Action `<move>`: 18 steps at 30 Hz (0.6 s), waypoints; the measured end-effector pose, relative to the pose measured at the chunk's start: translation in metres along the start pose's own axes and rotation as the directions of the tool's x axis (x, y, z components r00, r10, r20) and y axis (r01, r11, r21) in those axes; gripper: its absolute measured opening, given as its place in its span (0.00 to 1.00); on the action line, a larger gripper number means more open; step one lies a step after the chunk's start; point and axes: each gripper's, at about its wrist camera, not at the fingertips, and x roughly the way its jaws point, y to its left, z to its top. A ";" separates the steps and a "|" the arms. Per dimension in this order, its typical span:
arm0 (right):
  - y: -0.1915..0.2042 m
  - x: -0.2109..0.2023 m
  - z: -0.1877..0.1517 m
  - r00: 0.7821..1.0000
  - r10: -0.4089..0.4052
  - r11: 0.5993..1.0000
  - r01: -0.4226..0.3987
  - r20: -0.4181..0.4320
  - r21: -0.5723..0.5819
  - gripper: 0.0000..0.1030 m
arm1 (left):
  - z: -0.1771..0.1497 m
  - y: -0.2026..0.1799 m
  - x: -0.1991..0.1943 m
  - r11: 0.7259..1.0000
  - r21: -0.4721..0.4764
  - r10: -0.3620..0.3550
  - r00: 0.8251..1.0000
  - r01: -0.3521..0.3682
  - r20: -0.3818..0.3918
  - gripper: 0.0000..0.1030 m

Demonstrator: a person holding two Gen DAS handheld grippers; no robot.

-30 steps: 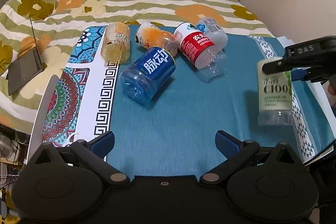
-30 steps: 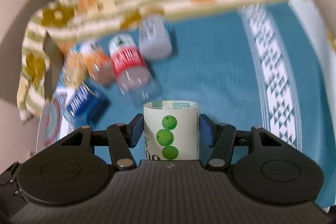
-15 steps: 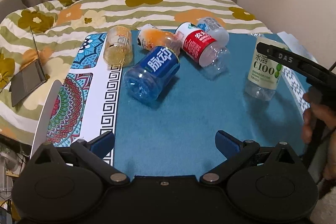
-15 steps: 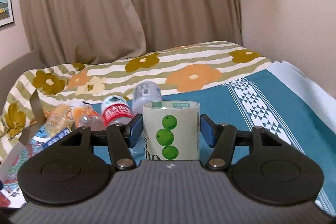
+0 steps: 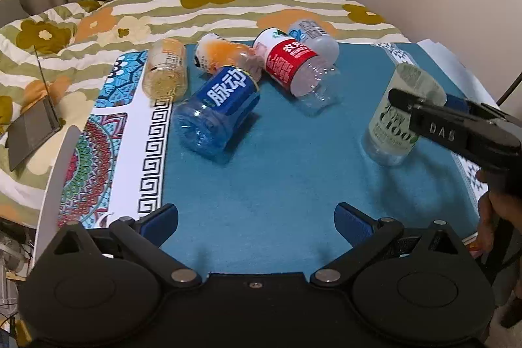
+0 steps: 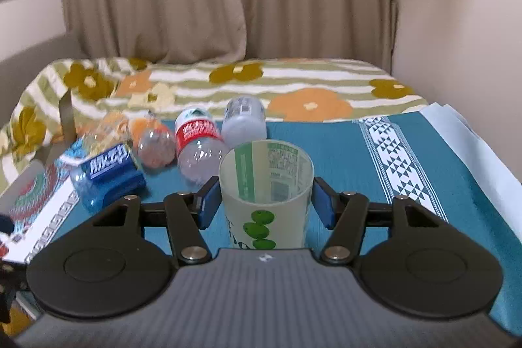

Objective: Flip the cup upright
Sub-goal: 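Lower the cup upright onto the cloth and open the right gripper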

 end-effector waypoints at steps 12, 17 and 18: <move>0.001 0.005 0.016 0.991 0.001 1.000 -0.003 -0.133 -0.018 0.74 | 0.008 -0.010 -0.002 0.999 -0.027 -0.038 0.999 0.037 -0.025 1.00; 0.003 0.006 0.016 0.990 -0.026 0.999 0.020 -0.141 -0.042 0.96 | 0.009 -0.012 -0.003 0.999 -0.033 -0.031 0.999 0.030 -0.027 1.00; 0.003 0.006 0.016 0.990 -0.035 0.998 0.028 -0.140 -0.048 1.00 | 0.009 -0.012 -0.003 0.999 -0.034 -0.030 0.999 0.029 -0.031 1.00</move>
